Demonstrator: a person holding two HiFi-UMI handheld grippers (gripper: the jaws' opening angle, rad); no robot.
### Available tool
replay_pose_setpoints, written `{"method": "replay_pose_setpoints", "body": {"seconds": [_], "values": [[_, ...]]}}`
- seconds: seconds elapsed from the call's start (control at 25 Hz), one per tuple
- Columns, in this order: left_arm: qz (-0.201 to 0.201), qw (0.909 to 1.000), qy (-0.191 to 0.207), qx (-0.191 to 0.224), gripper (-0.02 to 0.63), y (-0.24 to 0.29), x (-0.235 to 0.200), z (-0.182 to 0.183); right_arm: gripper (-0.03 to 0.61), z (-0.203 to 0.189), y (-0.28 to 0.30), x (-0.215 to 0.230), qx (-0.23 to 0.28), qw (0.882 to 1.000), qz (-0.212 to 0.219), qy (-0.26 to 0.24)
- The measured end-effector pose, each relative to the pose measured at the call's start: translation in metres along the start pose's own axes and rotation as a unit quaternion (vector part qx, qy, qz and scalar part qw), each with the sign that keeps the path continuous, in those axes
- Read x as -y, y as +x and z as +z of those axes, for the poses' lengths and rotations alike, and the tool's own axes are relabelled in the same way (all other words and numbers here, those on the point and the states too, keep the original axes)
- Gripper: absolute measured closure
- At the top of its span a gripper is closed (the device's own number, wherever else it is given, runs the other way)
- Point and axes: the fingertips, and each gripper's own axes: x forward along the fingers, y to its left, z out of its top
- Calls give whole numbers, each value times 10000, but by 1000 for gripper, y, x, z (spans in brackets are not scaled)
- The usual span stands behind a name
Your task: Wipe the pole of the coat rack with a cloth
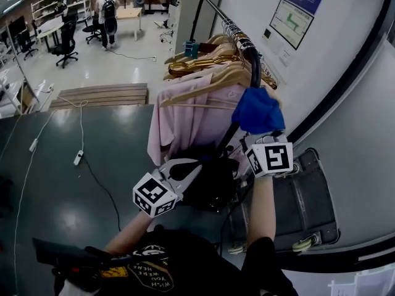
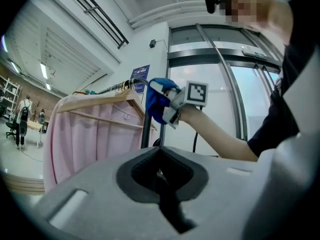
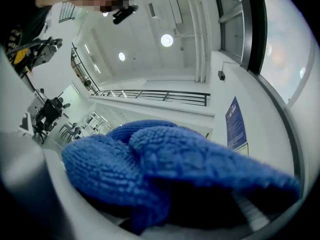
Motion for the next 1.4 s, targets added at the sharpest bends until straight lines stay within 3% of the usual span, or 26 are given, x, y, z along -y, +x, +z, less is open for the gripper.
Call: {"method": "replay_pose_setpoints", "body": {"seconds": [0.16, 0.28, 0.52, 0.68, 0.8, 0.92, 1.04, 1.12, 1.24, 1.4], "values": [[54, 9999, -25, 85, 611, -8, -4, 6, 569, 24, 61, 37, -403, 9991, 126, -9], [56, 9999, -20, 93, 611, -8, -5, 6, 565, 23, 86, 48, -698, 9965, 330, 309], [116, 9999, -77, 51, 611, -9, -9, -2, 565, 11, 20, 17, 215, 9977, -30, 644], [115, 9999, -115, 27, 611, -6, -14, -2, 569, -51, -27, -33, 4, 9999, 105, 109], [77, 9999, -140, -1, 611, -4, -12, -4, 569, -110, -50, -69, -541, 9977, 370, 165], [50, 9998, -179, -30, 611, -1, -12, -8, 561, -135, -58, -84, -800, 9951, 481, 318], [49, 9997, -218, -29, 611, 1, -13, -9, 569, -122, -47, -80, -996, 9926, 665, 194], [50, 9997, -241, -16, 611, 2, -13, -9, 571, -92, -32, -67, -807, 9943, 673, 154], [17, 9996, -285, -4, 611, 4, -10, -9, 571, -40, -4, -40, -546, 9969, 537, 154], [-31, 9996, -279, -14, 611, 7, -7, -11, 571, -4, 34, 0, -868, 9961, 132, -103]]}}
